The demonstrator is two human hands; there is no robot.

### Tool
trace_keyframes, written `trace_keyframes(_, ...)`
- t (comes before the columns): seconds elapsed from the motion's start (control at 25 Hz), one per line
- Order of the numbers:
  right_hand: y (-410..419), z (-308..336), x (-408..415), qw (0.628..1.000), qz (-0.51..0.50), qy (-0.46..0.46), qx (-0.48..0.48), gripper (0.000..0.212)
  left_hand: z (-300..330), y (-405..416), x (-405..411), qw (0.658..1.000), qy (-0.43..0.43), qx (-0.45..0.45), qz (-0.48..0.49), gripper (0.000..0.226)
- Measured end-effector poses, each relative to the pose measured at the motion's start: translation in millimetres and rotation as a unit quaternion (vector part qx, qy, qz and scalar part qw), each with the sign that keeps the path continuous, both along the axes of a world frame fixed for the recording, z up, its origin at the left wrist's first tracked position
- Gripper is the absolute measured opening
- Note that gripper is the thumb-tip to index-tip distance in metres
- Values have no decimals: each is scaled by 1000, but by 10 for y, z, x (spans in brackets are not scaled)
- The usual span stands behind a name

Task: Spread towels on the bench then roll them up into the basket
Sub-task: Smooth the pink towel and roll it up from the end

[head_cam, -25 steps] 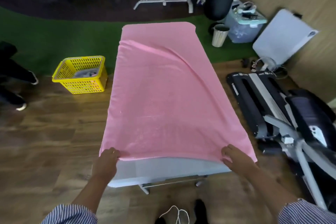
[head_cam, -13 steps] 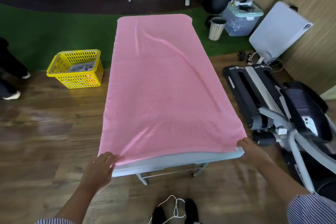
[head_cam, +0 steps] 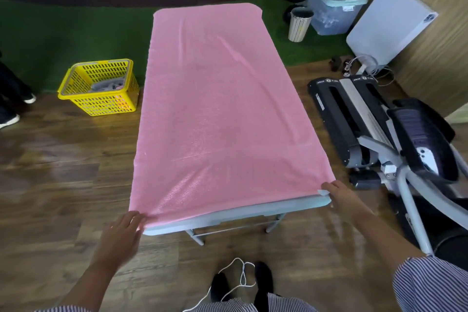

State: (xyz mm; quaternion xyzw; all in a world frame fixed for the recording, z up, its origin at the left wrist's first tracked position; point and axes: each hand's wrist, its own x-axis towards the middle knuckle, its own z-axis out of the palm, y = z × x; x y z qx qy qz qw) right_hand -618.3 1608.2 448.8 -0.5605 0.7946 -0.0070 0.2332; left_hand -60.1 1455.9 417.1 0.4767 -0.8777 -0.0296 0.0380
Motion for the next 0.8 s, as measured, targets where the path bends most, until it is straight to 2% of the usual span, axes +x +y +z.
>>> trace_keyframes(0.12, 85, 9, -3, 999, 7, -17, -51, 34, -20, 24, -37, 999, 14, -42, -1, 34)
trace_keyframes(0.2, 87, 11, 6, 996, -32, -18, -84, 23, -43, 39, -34, 999, 15, -45, -1, 35)
trace_keyframes(0.28, 87, -3, -23, 994, -56, -18, -94, 20, -41, 35, -31, 999, 16, -34, 6, 33)
trace_keyframes(0.36, 104, -57, -72, 995, -30, -11, -98, 20, -32, -19, -12, 999, 16, -29, 2, 36)
trace_keyframes(0.8, -2, 33, -164, 994, -105, -22, -17, 20, 160, 30, -125, 995, -6, -58, 81, 50)
